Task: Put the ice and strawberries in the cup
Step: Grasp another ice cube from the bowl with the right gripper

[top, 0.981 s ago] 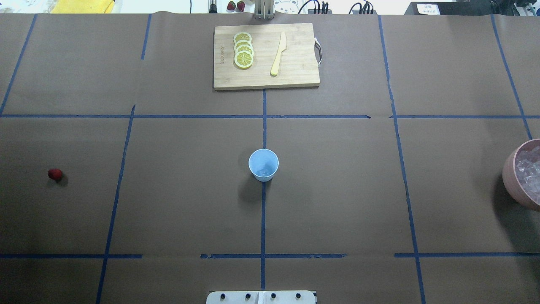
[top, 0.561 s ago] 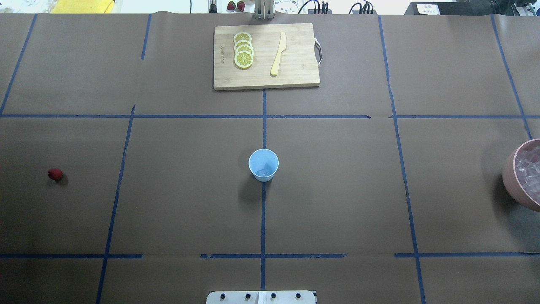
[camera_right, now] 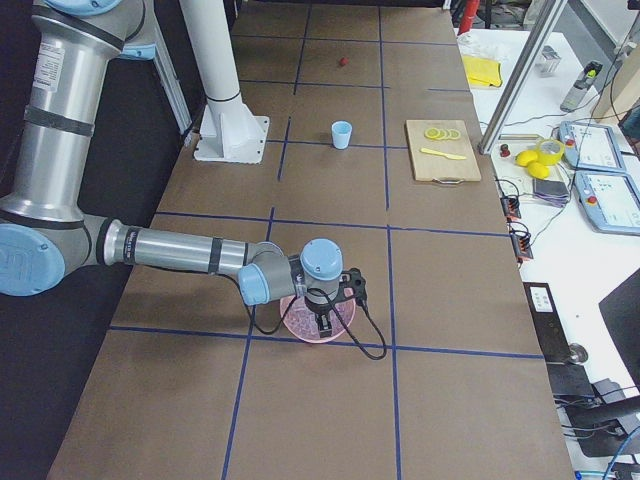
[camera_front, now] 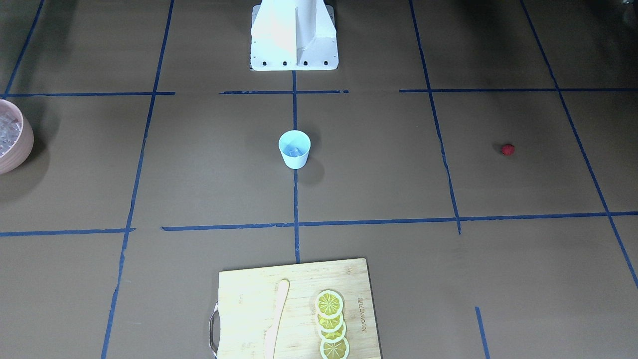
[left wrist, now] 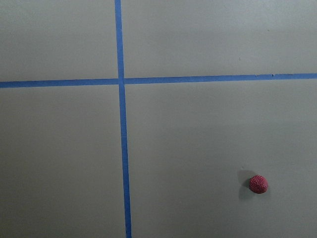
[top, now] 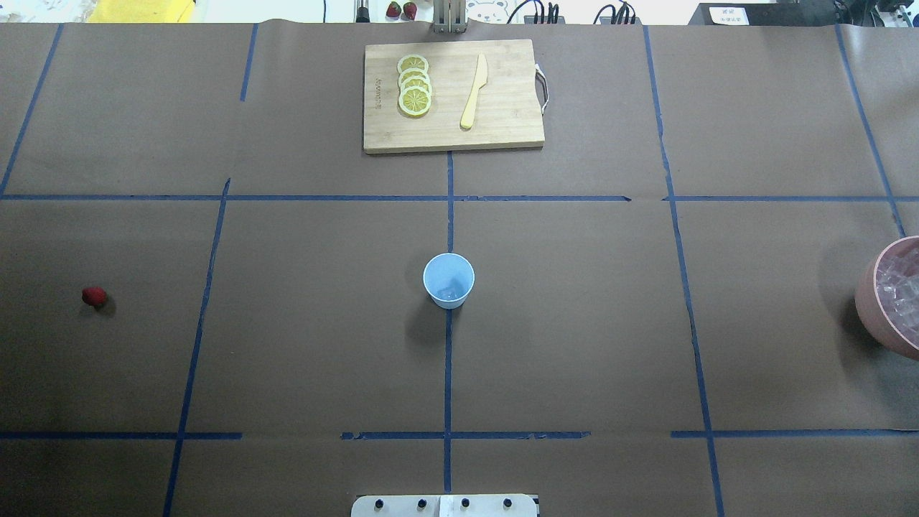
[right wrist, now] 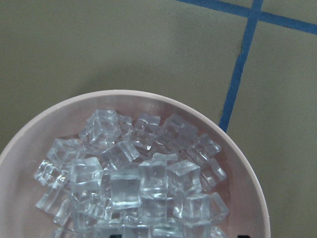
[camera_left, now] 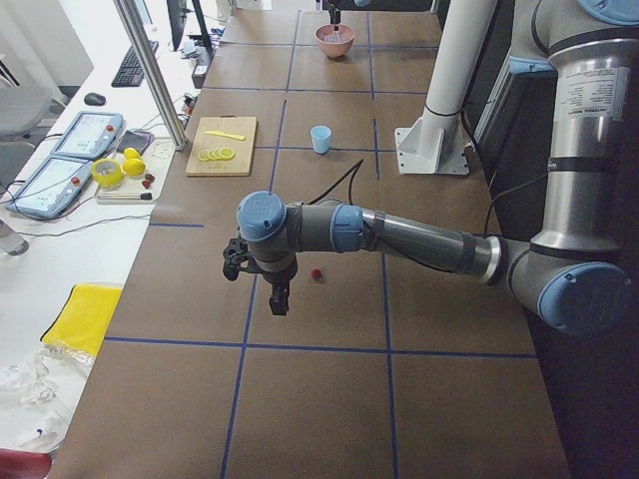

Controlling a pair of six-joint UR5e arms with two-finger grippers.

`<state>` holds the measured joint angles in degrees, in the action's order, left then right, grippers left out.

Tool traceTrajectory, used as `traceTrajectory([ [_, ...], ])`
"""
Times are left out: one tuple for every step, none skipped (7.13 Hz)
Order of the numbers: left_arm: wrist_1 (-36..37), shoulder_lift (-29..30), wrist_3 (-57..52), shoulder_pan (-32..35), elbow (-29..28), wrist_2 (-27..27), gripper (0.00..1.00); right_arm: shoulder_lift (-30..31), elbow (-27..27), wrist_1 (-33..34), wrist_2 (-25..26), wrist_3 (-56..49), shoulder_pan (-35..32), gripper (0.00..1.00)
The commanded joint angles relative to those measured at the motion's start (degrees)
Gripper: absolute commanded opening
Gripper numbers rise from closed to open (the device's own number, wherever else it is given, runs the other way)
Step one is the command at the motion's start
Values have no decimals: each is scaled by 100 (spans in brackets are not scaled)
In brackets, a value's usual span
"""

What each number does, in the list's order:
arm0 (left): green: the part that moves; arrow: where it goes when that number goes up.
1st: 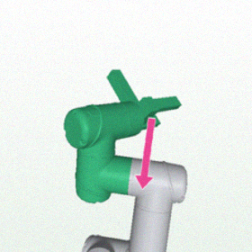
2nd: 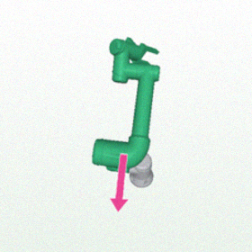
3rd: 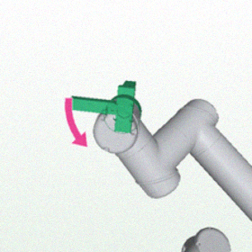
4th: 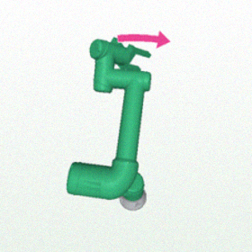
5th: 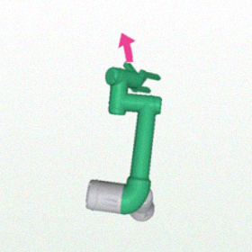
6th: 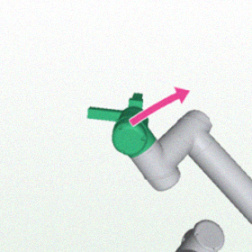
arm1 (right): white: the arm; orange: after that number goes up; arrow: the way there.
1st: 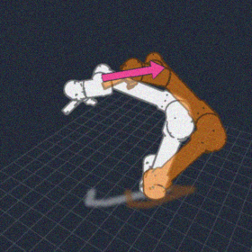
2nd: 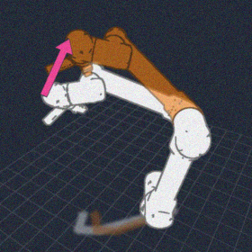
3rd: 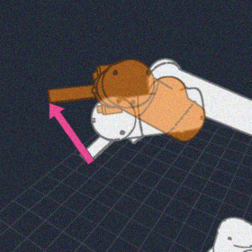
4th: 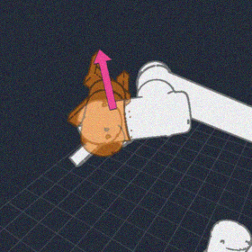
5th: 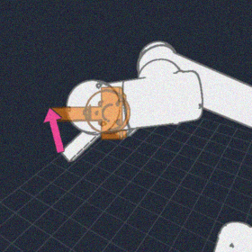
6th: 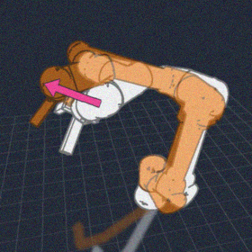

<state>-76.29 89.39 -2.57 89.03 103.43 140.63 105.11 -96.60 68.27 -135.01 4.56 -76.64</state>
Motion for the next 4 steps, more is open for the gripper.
traceTrajectory([
  [0,0,2,0,1,0,100,0,9,-67,-17,28,44,82],
  [0,0,2,0,1,9,100,0,9,-76,-17,45,157,82],
  [0,0,28,0,1,113,100,0,9,-77,-17,45,193,82],
  [0,8,37,0,1,140,100,0,18,-77,-8,28,228,81],
])
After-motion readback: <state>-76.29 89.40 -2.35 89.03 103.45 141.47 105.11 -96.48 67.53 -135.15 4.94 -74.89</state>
